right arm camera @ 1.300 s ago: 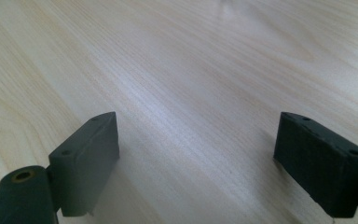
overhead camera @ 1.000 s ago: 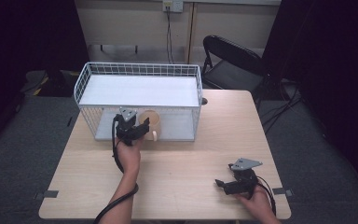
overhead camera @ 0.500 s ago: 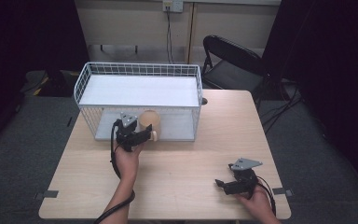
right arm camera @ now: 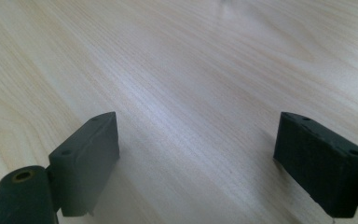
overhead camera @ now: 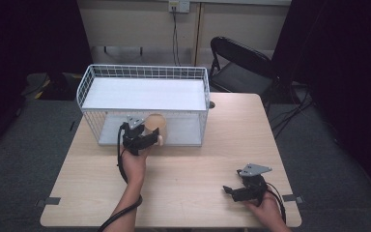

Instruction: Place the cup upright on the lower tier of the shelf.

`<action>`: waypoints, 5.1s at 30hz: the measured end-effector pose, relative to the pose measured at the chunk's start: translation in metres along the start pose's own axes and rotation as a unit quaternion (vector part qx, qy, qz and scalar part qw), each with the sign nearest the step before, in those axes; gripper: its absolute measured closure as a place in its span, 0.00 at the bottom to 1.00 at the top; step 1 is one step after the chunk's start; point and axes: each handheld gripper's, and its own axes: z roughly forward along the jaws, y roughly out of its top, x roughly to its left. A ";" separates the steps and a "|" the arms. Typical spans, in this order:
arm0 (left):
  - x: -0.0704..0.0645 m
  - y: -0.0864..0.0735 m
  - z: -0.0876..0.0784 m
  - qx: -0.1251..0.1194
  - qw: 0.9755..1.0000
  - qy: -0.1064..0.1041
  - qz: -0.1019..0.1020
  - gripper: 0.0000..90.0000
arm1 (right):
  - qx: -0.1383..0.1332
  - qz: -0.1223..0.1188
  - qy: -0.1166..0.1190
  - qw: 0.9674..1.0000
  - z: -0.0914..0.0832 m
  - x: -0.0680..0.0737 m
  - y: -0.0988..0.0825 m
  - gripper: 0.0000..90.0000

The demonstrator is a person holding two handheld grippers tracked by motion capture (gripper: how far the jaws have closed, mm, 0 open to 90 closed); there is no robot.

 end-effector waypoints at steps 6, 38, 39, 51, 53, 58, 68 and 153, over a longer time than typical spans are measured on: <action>-0.001 0.001 0.003 0.000 1.000 0.001 0.000 0.46 | 0.000 0.000 0.000 1.000 0.000 0.000 0.000 0.15; -0.002 -0.004 0.017 0.011 1.000 0.005 -0.008 0.39 | 0.000 0.000 0.000 1.000 0.000 0.000 0.000 0.15; -0.001 -0.004 0.016 0.013 1.000 0.004 -0.007 0.36 | 0.000 0.000 0.000 1.000 0.000 0.000 0.000 0.15; 0.002 -0.006 0.007 0.021 1.000 -0.014 -0.001 0.24 | 0.000 0.000 0.000 1.000 0.000 0.000 0.000 0.15; 0.002 -0.007 0.005 0.018 1.000 -0.020 -0.001 0.24 | 0.000 0.000 0.000 1.000 0.000 0.000 0.000 0.15; 0.000 -0.012 0.005 0.031 0.999 -0.024 0.024 0.22 | 0.000 0.000 0.000 1.000 0.000 0.000 0.000 0.15; 0.001 -0.017 -0.003 0.031 0.998 -0.045 0.037 0.19 | 0.000 0.000 0.000 1.000 0.000 0.000 0.000 0.15; 0.084 -0.081 -0.087 0.094 0.991 -0.077 0.061 0.13 | 0.000 0.000 0.000 1.000 0.000 0.000 0.000 0.15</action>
